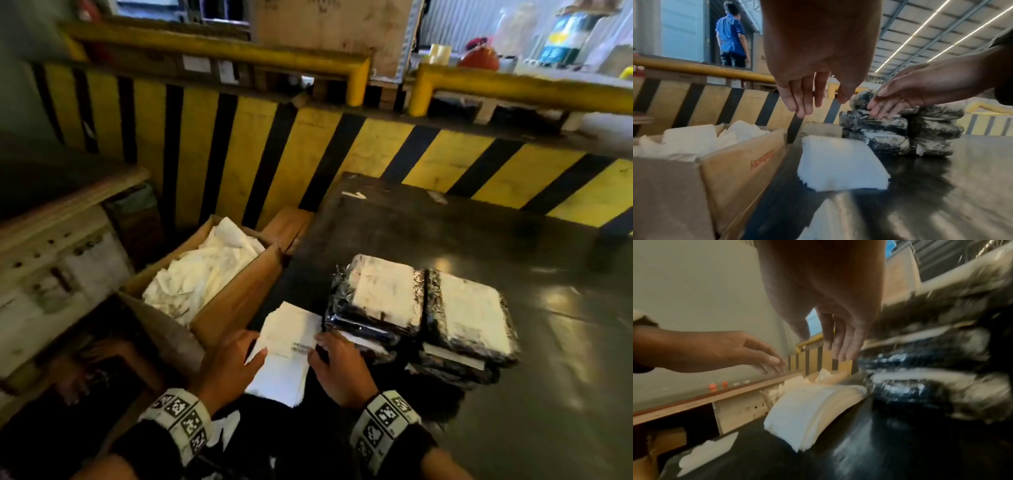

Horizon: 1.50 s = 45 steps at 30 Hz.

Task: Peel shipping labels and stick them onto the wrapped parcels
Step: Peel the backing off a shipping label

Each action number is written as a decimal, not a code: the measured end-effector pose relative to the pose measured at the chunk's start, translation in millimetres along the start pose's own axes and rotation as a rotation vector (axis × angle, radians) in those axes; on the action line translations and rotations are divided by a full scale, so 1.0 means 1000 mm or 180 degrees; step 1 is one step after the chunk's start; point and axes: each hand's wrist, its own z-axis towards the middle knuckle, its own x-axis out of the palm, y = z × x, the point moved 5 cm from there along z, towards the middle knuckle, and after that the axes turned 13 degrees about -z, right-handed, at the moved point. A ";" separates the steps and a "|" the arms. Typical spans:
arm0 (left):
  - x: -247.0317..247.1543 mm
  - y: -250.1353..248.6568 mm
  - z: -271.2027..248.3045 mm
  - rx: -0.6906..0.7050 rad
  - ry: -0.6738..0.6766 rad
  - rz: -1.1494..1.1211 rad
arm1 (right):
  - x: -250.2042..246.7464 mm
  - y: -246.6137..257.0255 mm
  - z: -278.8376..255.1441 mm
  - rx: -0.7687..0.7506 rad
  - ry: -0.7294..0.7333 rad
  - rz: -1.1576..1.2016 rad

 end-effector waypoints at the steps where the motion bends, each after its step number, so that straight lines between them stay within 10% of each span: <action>1: 0.001 0.013 0.001 -0.0158 -0.0035 0.0016 | 0.013 0.002 0.005 0.0104 0.0224 0.0034; 6: 0.014 0.058 0.016 -0.0645 0.0294 0.0037 | 0.054 0.005 0.025 0.0503 0.0728 0.0094; 31: -0.007 0.068 0.050 -0.0794 -0.0152 -0.2132 | 0.066 -0.004 0.016 0.0736 -0.0599 0.0611; 45: -0.067 0.012 0.078 -0.0753 -0.0574 -0.3102 | -0.004 0.052 -0.001 0.0398 -0.0588 0.2703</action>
